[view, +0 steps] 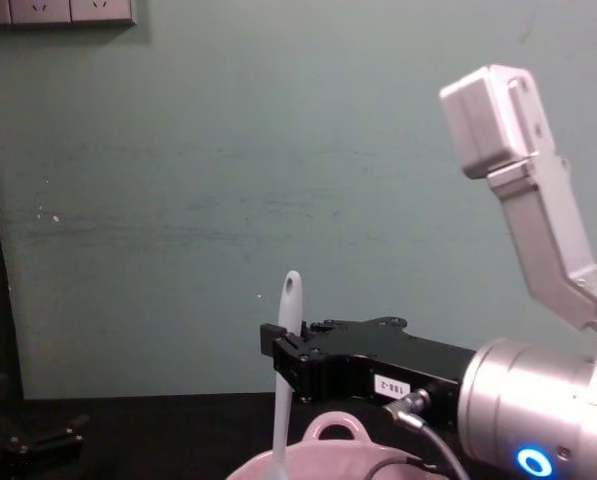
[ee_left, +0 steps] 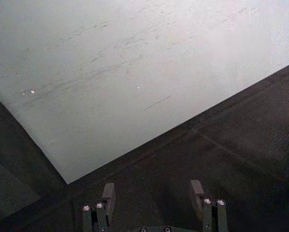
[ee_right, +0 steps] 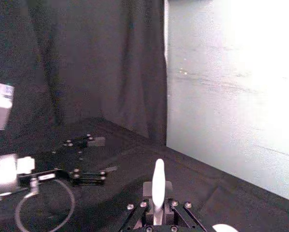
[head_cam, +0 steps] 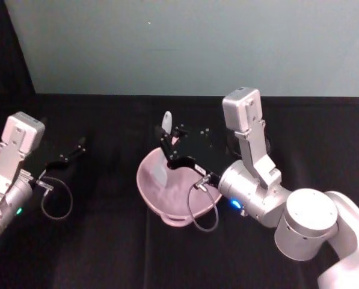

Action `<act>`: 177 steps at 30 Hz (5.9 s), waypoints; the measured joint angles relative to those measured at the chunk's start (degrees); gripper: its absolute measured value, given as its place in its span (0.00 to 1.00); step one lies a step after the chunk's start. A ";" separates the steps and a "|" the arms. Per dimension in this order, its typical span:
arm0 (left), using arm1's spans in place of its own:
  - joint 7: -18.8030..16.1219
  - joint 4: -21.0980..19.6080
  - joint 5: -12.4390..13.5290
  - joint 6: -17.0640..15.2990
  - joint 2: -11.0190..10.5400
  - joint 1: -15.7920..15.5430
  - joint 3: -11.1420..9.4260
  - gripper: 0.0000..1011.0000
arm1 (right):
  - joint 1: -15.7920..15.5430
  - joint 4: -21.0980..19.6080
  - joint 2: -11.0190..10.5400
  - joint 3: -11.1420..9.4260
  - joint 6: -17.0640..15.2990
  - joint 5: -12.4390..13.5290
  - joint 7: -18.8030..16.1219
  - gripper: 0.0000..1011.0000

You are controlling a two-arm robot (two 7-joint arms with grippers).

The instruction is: Use the one hand to pick up the spoon and stir the clear water in the bowl.

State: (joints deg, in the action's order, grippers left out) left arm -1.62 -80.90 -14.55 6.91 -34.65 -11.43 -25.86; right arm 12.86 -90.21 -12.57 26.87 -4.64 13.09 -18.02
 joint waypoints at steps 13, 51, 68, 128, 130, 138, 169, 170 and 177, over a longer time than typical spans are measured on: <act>0.00 0.00 0.00 0.00 0.00 0.00 0.00 1.00 | 1.66 3.61 1.96 -2.62 0.84 -3.49 3.26 0.11; 0.00 0.00 0.00 0.00 0.00 0.00 0.00 1.00 | -4.65 -4.85 0.94 -1.76 -1.70 0.01 0.41 0.11; 0.00 0.00 0.00 0.00 0.00 0.00 0.00 1.00 | 0.04 4.28 6.08 -4.85 3.84 -5.14 7.10 0.11; 0.00 0.00 0.00 0.00 0.00 0.00 0.00 1.00 | -0.01 4.45 5.16 -5.19 2.49 -2.05 5.75 0.11; 0.00 0.00 0.00 0.00 0.00 0.00 0.00 1.00 | -0.18 3.99 4.76 -5.79 1.52 -2.58 6.15 0.11; 0.00 0.00 0.00 0.00 0.00 0.00 0.00 1.00 | -2.15 -0.18 2.63 -7.41 -2.71 -3.16 5.97 0.11; 0.00 0.00 0.00 0.00 0.00 0.00 0.00 1.00 | -4.51 -4.34 2.60 -2.43 -3.91 -0.58 3.03 0.11; 0.00 0.00 0.00 0.00 0.00 0.00 0.00 1.00 | -4.29 -3.82 2.88 -2.32 -3.41 -0.86 3.27 0.11; 0.00 0.00 0.00 0.00 0.00 0.00 0.00 1.00 | -2.46 1.06 5.71 -2.92 0.34 -3.89 6.62 0.11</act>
State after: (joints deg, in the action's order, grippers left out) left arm -1.62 -80.90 -14.55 6.91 -34.65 -11.43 -25.86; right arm 10.40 -89.15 -6.86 23.95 -4.30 9.19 -11.40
